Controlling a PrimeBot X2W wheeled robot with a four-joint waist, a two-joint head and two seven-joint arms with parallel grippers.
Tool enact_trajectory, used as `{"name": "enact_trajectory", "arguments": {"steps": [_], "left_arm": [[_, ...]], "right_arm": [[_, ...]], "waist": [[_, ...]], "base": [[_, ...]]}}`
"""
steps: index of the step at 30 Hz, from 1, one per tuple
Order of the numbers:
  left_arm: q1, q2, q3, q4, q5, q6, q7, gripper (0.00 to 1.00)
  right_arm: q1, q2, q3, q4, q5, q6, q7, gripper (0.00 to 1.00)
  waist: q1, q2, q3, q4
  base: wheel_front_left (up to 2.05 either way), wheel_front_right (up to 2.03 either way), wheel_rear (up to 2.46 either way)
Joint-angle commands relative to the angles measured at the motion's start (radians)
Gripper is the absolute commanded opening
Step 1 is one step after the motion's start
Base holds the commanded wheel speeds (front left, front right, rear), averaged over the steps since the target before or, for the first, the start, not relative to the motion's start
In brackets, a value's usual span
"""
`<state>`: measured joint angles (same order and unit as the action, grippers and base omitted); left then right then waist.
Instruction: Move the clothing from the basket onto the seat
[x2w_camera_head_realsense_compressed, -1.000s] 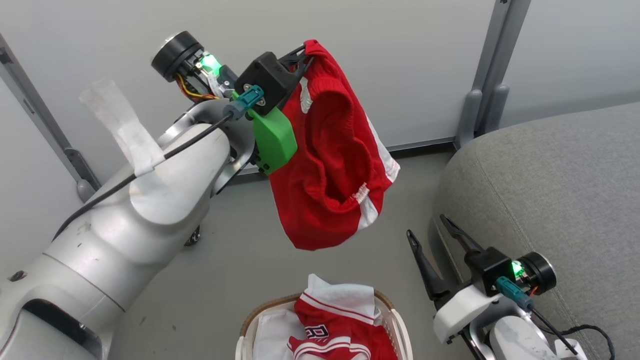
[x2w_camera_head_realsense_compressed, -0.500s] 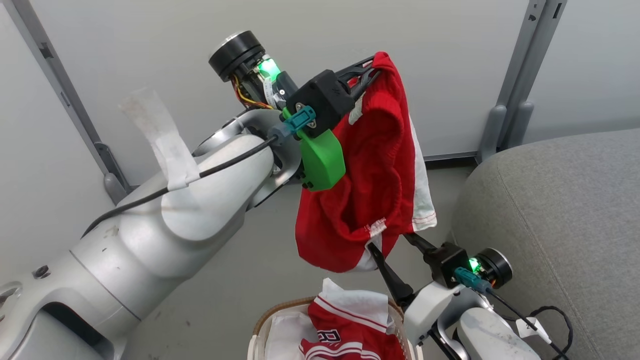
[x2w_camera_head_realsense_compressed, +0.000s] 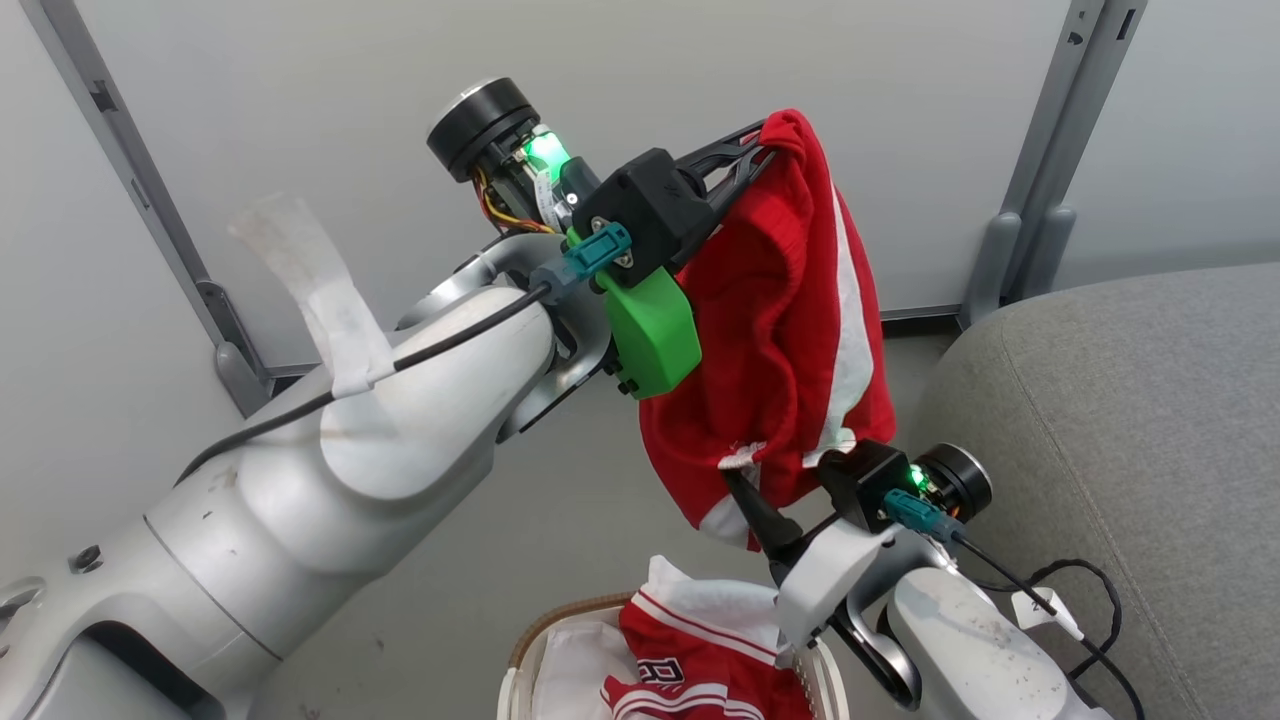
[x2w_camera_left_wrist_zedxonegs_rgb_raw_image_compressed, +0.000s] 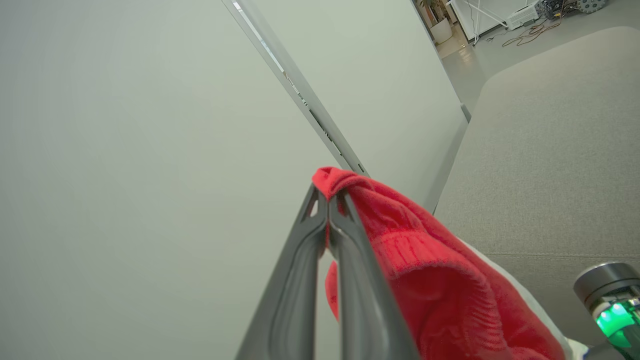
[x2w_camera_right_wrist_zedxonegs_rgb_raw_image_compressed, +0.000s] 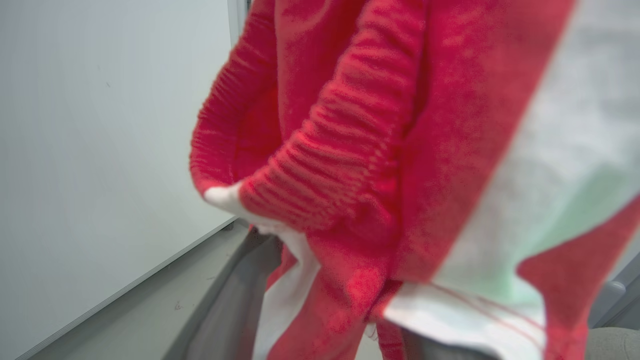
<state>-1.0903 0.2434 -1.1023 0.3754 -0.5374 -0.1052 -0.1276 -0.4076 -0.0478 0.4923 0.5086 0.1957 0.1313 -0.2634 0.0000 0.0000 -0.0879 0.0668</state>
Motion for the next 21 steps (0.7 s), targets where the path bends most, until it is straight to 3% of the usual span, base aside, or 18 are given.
{"name": "enact_trajectory", "arguments": {"steps": [1, 16, 20, 21], "left_arm": [[0.021, 0.009, 0.002, 0.001, -0.005, 0.008, 0.002, 0.00], [0.164, 0.040, 0.044, 0.098, -0.115, 0.029, -0.060, 0.00], [0.244, 0.025, 0.057, 0.132, -0.146, 0.042, -0.101, 0.45], [0.263, 0.019, 0.060, 0.139, -0.154, 0.044, -0.108, 0.75]], "right_arm": [[-0.012, -0.005, 0.002, -0.013, -0.004, -0.001, -0.002, 0.02], [0.031, -0.005, -0.088, -0.104, -0.068, -0.001, -0.002, 0.00], [0.035, -0.005, -0.129, -0.111, -0.086, -0.001, -0.002, 0.00], [0.035, -0.005, -0.140, -0.107, -0.089, -0.001, -0.002, 0.00]], "waist": [[0.0000, 0.0000, 0.002, -0.002], [0.0000, 0.0000, 0.023, -0.025], [0.0000, 0.0000, 0.028, -0.028], [0.0000, 0.0000, 0.029, -0.027]], "base": [[0.00, 0.00, 0.00], [0.00, 0.00, 0.00], [0.00, 0.00, 0.00], [0.00, 0.00, 0.00]]}}
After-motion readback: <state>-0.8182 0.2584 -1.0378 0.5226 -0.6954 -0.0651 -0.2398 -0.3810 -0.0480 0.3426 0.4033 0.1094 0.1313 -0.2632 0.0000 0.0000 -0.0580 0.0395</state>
